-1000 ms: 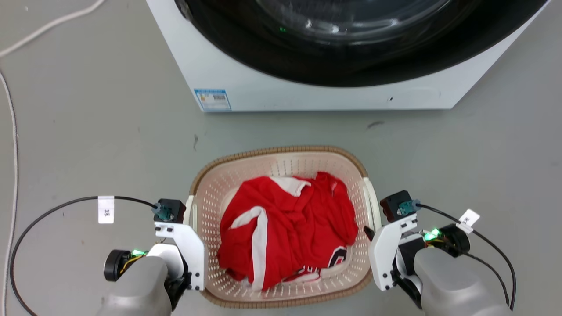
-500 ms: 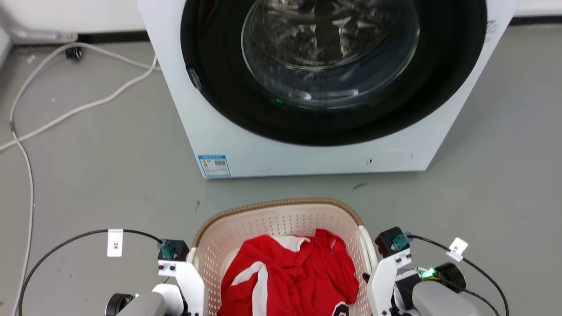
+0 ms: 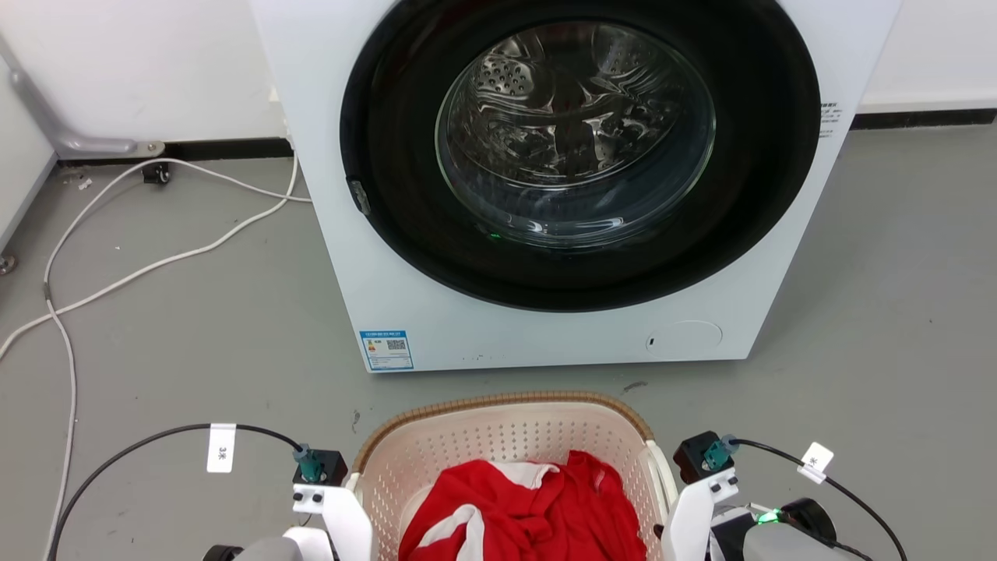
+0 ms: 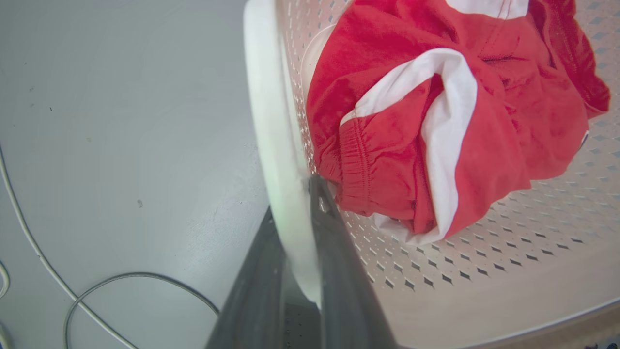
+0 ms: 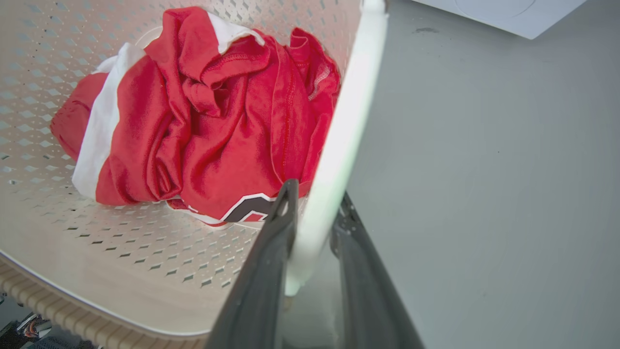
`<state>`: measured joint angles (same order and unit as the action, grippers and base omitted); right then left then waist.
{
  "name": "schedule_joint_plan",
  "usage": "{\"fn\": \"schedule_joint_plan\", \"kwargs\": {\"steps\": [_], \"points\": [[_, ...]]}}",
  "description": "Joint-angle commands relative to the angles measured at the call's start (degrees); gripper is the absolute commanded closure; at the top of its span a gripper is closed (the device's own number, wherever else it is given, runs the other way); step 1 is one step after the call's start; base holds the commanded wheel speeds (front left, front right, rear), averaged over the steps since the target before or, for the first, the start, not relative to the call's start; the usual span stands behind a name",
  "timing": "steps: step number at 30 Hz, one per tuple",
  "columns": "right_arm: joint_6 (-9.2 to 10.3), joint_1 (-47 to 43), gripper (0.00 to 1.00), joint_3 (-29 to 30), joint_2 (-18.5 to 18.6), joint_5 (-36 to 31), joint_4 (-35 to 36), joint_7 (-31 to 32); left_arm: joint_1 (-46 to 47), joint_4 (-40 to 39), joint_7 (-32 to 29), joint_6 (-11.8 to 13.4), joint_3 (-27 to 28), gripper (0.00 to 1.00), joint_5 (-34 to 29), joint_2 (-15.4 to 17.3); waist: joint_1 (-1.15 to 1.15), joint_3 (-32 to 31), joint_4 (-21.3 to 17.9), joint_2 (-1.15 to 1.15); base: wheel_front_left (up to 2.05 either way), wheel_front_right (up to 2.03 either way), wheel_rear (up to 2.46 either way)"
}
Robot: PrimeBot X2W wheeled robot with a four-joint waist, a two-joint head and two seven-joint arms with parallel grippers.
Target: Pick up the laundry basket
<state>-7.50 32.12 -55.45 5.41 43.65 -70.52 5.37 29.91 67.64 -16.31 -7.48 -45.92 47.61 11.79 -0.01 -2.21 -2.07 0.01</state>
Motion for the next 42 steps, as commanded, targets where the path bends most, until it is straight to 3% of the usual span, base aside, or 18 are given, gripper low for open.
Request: {"fn": "schedule_joint_plan", "kwargs": {"steps": [1, 42], "points": [[0.02, -0.74, 1.00, -0.63, 0.53, 0.26, 0.33, 0.20, -0.67, -0.26, -0.20, 0.03, -0.63, 1.00, 0.16, 0.26, 0.01, -0.41, 0.05, -0.01, 0.00, 0.00, 0.00], [0.02, -1.68, 1.00, -10.48, 2.08, 11.16, 0.32, 1.75, -0.73, 0.78, 0.17, 0.02, -9.60, 1.00, 8.39, 0.11, 0.01, -2.99, 0.15, -0.01, 0.00, 0.00, 0.00]]}}
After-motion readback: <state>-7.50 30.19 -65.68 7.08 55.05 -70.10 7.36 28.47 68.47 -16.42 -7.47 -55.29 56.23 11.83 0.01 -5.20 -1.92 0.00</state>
